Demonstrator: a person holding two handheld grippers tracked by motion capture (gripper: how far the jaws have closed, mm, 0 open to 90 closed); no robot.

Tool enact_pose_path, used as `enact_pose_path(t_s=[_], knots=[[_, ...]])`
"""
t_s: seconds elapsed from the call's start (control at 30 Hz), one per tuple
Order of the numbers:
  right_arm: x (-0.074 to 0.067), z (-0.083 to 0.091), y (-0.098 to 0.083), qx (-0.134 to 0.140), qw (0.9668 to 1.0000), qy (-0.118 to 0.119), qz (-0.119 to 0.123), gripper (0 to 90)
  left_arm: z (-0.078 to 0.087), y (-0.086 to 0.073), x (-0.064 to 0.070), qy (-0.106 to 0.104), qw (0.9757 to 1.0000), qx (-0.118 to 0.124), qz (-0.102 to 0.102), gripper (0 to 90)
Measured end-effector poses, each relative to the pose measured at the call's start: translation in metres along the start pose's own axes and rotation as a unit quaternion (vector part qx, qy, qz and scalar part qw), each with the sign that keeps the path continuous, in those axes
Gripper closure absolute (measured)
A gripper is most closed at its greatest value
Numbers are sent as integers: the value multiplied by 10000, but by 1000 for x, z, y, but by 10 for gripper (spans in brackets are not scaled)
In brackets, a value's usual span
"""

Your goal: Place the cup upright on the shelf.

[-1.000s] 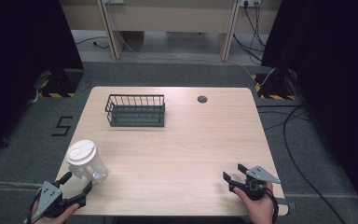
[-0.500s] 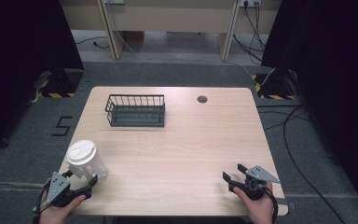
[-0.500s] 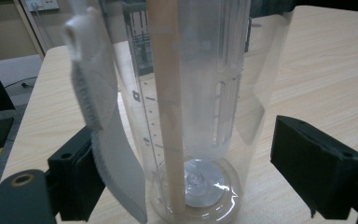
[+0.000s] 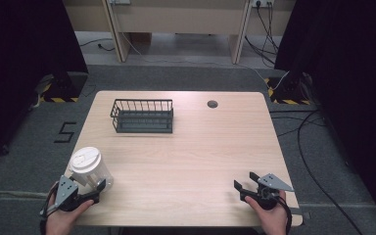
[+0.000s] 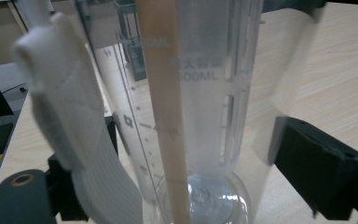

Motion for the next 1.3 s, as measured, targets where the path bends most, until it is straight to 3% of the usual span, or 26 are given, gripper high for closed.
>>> enact_pose_path(t_s=[0.17,0.4,0.93,1.3], knots=[[0,0,0,-6,10000,3,8,267,-3,2,0,-25,10000,17,-58,139],[0,0,0,-27,10000,4,14,267,-4,2,-1,-177,9997,152,73,153],[0,-2,0,-84,10000,21,6,268,-12,4,-4,-181,9996,203,18,151],[0,-2,0,-127,9999,13,7,271,-13,4,-7,-289,9991,276,155,173]])
Point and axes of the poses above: each handheld gripper's, and its own axes: z roughly backward along the jaws, y roughly out of its top, x roughly to its right, the point moved 4 cm from there along -z, roughly forward along the jaws, and after that the axes turned 12 degrees about -x, right-handed, at the moved point
